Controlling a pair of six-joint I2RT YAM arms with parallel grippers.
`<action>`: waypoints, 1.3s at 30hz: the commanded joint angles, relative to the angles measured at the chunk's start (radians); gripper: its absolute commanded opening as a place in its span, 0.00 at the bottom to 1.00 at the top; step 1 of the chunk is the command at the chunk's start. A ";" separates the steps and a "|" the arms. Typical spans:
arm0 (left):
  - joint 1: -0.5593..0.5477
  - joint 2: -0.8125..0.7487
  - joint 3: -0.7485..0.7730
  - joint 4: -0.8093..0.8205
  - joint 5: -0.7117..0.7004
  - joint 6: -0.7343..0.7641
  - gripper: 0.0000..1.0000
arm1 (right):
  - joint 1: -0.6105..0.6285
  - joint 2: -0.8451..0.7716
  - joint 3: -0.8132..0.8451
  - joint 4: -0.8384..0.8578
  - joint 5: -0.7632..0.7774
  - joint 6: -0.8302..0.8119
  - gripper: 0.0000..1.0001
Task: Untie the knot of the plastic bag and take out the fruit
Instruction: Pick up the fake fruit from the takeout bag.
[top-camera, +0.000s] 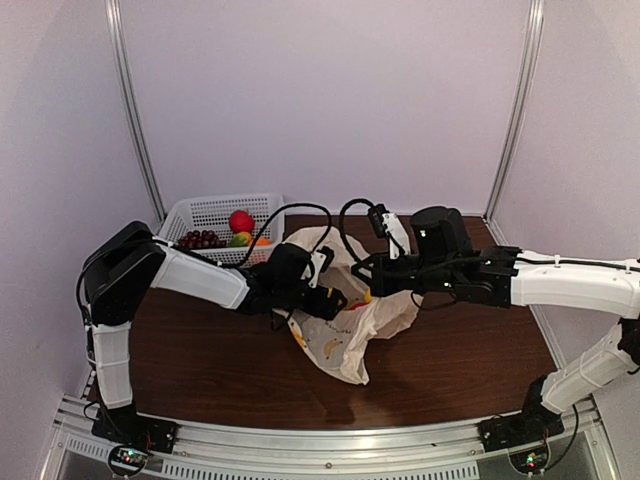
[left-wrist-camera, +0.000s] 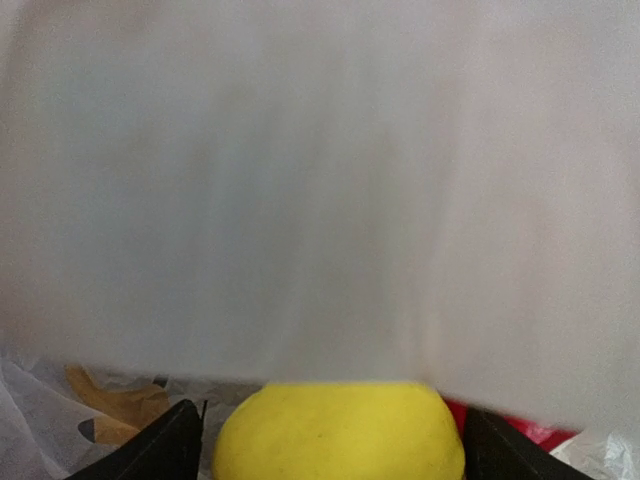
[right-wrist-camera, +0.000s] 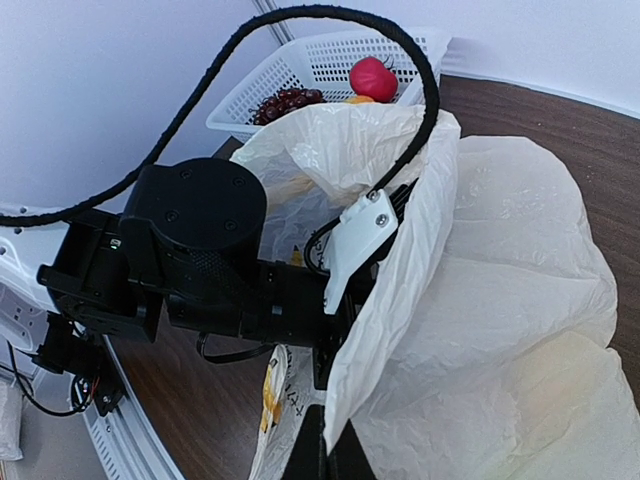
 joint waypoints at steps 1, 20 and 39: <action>-0.002 0.018 0.006 0.005 -0.016 -0.017 0.86 | 0.000 -0.020 -0.009 0.023 -0.012 0.012 0.00; -0.003 -0.230 -0.110 0.053 0.088 -0.003 0.62 | 0.000 -0.029 -0.007 0.013 0.045 0.016 0.00; -0.011 -0.710 -0.320 -0.002 0.288 -0.076 0.61 | 0.000 -0.021 -0.011 0.043 0.052 0.033 0.00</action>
